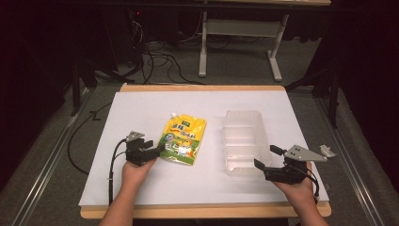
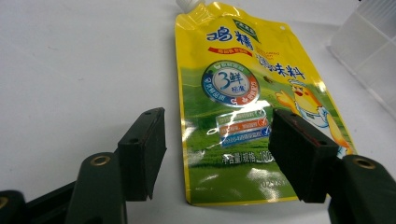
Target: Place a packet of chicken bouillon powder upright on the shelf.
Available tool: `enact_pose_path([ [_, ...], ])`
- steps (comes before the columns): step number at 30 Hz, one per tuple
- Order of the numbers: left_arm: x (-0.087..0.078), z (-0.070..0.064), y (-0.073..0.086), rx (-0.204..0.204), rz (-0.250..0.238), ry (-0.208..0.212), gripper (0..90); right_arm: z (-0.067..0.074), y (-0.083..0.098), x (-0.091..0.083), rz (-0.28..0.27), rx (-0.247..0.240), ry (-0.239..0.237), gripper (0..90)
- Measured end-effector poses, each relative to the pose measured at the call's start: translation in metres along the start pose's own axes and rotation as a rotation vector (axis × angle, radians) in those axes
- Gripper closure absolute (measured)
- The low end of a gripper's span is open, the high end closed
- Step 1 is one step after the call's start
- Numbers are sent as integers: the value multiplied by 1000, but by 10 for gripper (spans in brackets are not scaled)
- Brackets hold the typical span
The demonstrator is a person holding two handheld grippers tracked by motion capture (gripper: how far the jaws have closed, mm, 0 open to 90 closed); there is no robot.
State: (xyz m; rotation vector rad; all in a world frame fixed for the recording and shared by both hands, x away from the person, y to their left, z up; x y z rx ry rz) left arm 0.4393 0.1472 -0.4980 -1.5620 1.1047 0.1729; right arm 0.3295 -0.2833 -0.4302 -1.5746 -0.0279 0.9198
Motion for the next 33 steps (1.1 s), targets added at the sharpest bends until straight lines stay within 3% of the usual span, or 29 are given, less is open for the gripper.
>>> enact_pose_path([
  [7, 9, 1, 5, -16, 69, 46, 383, 3, 1, 3, 15, -17, -3, 164],
  [14, 7, 0, 6, -26, 65, 64, 445, 3, 1, 4, 18, -19, -1, 165],
  [17, 6, -4, 8, -6, 65, 71, 495, 3, 2, 4, 24, -17, -1, 167],
  [19, 8, -14, 10, -12, 54, 81, 533, 4, 2, 4, 22, -20, -1, 169],
  [20, 8, -15, 12, 28, 81, 76, 551, 4, 2, 4, 20, -21, -1, 170],
  [23, 10, -19, 12, -5, 84, 80, 554, 3, 2, 4, 20, -22, -1, 171],
  [29, 16, -20, 9, -81, 80, 98, 459, 4, 2, 3, 21, -26, -1, 173],
  [33, 16, -12, 9, -213, 65, 165, 484, 5, 2, 4, 28, -20, -1, 174],
])
Point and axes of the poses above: each handheld gripper's, and its own axes: x roughly forward along the jaws, y roughly out of its underside, z roughly to its left, the point moved 4 cm from there along x, roughly forward along the jaws, and after that the axes turned 6 degrees about z, right-handed, at the moved point
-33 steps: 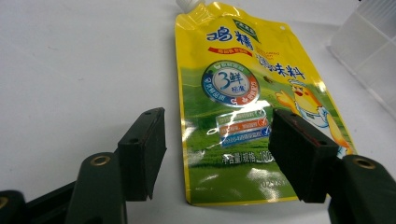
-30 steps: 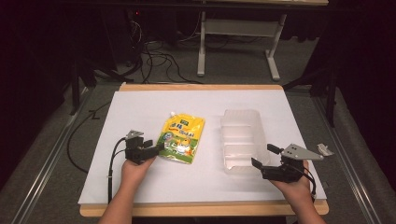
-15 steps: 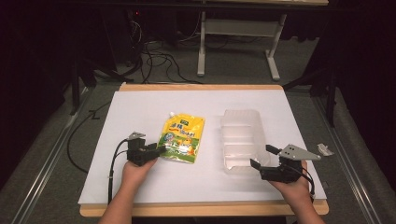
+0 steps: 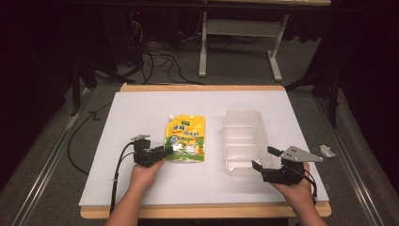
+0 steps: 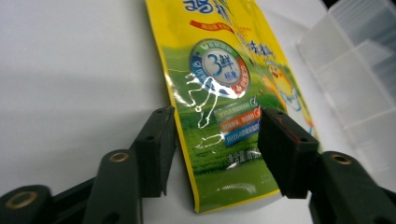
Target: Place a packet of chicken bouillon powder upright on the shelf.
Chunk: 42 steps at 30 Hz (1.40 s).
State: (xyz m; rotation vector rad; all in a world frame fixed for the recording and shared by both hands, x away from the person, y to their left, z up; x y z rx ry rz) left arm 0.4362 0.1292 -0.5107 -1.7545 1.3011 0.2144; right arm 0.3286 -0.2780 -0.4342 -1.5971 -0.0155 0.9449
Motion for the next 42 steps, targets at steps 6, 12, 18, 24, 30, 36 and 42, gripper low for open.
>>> enact_pose_path([
  [6, -1, 5, 1, -40, -2, 8, 650, 0, 0, 1, 1, -8, -1, 176],
  [12, -3, 1, 3, 21, -17, -50, 879, -1, 0, 1, 1, -2, 2, 181],
  [18, 3, -16, 6, 175, -13, -93, 900, -2, 0, 0, 2, 3, 6, 185],
  [24, -2, -19, 2, 240, -56, -144, 900, -2, 0, -1, -1, 10, 4, 186],
  [30, 6, -12, -31, 253, -127, -200, 805, -3, -1, -3, -10, 16, 5, 186],
  [36, 39, 9, -64, 170, -96, -202, 613, -3, -1, -5, -15, 10, 3, 187],
  [42, 54, 20, -81, 97, -36, -148, 524, -4, 1, -2, -6, 8, -1, 188],
])
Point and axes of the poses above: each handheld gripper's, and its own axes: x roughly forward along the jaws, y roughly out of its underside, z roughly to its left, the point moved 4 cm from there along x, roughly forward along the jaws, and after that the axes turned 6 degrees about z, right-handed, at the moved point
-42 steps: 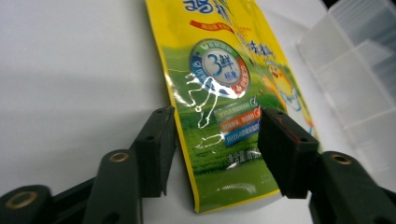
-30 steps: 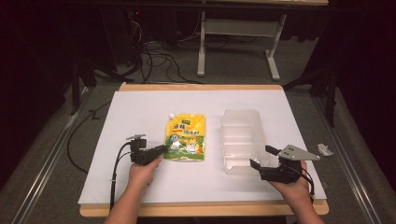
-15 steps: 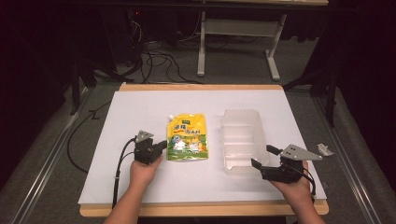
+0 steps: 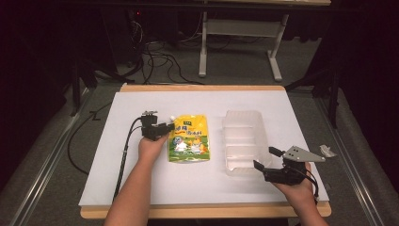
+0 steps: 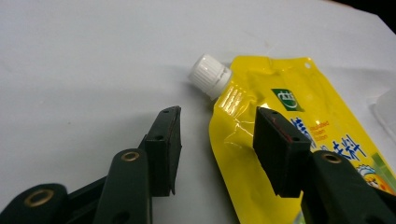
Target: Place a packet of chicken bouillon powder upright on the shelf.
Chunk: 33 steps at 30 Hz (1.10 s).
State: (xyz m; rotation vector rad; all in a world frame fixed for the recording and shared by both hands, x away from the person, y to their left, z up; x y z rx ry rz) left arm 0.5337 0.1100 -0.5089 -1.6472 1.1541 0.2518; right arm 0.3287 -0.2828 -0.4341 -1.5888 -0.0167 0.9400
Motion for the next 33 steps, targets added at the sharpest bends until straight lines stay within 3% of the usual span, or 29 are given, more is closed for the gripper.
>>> enact_pose_path([
  [5, 0, 1, 2, -19, 35, 85, 667, 2, 0, 1, 9, -4, 1, 189],
  [8, 0, -2, 3, 3, 38, 72, 740, 3, 0, 2, 14, -8, -1, 190],
  [11, 0, -6, 4, 33, 37, 81, 873, 5, 0, 2, 13, -11, 0, 192],
  [14, -1, -15, 8, 132, 42, 69, 900, 5, 0, 2, 11, -11, 0, 193],
  [19, -4, -28, 18, 240, 60, 60, 900, 4, 0, 1, 11, 0, 0, 197],
  [25, -17, -42, 40, 303, 70, 66, 900, 6, -2, -1, 0, -11, -3, 200],
  [28, -29, -45, 52, 307, 68, 51, 900, 8, -2, -1, 0, -12, -6, 200],
  [33, -56, -48, 72, 263, 14, 7, 900, 11, -3, -1, -5, -23, -12, 201],
])
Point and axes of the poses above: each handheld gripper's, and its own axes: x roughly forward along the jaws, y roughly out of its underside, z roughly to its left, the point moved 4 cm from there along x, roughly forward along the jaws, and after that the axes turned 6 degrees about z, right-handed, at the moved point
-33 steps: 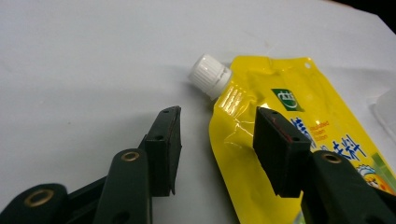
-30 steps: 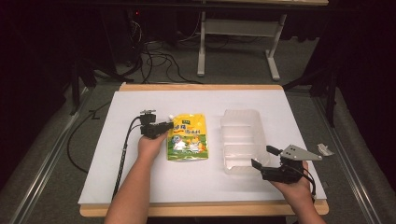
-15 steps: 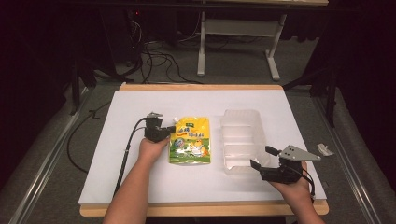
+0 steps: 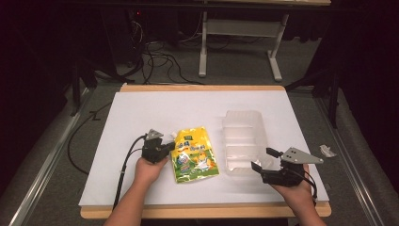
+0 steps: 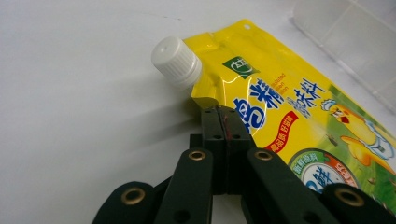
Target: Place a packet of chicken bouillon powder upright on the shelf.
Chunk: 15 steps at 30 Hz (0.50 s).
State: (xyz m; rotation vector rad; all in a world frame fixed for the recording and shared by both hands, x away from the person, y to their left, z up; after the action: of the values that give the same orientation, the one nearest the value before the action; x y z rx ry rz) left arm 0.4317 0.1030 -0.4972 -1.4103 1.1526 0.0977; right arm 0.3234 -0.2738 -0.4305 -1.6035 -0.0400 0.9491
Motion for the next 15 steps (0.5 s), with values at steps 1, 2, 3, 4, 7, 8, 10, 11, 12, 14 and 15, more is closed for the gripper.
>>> enact_pose_path([
  [1, -6, -3, 3, 0, -7, -13, 900, 0, 0, 0, 1, -2, 0, 201],
  [2, -11, -6, 6, 1, -18, -28, 900, 1, 0, 0, 2, -2, 1, 202],
  [3, -17, -9, 9, 1, -27, -45, 900, 1, 0, 0, 2, 3, -1, 202],
  [4, -22, -12, 12, -4, -49, -66, 900, 2, -1, 0, 0, -1, -1, 202],
  [7, -37, -27, 18, -14, -127, -137, 900, 3, -1, -2, -9, -7, 4, 205],
  [8, -39, -29, 18, 11, -158, -150, 900, 4, -2, -2, -11, -10, 6, 205],
  [10, -43, -36, 21, 8, -171, -186, 900, 5, -2, -2, -11, -15, 11, 206],
  [11, -44, -38, 22, 11, -188, -199, 900, 5, -2, -2, -9, -11, 11, 206],
  [12, -45, -40, 22, 3, -206, -204, 900, 6, -1, -2, -9, -12, 13, 205],
  [14, -46, -44, 23, -2, -230, -220, 900, 6, -2, -2, -11, -15, 16, 205],
  [15, -48, -45, 23, 1, -240, -222, 900, 7, -2, -2, -9, -12, 18, 205],
])
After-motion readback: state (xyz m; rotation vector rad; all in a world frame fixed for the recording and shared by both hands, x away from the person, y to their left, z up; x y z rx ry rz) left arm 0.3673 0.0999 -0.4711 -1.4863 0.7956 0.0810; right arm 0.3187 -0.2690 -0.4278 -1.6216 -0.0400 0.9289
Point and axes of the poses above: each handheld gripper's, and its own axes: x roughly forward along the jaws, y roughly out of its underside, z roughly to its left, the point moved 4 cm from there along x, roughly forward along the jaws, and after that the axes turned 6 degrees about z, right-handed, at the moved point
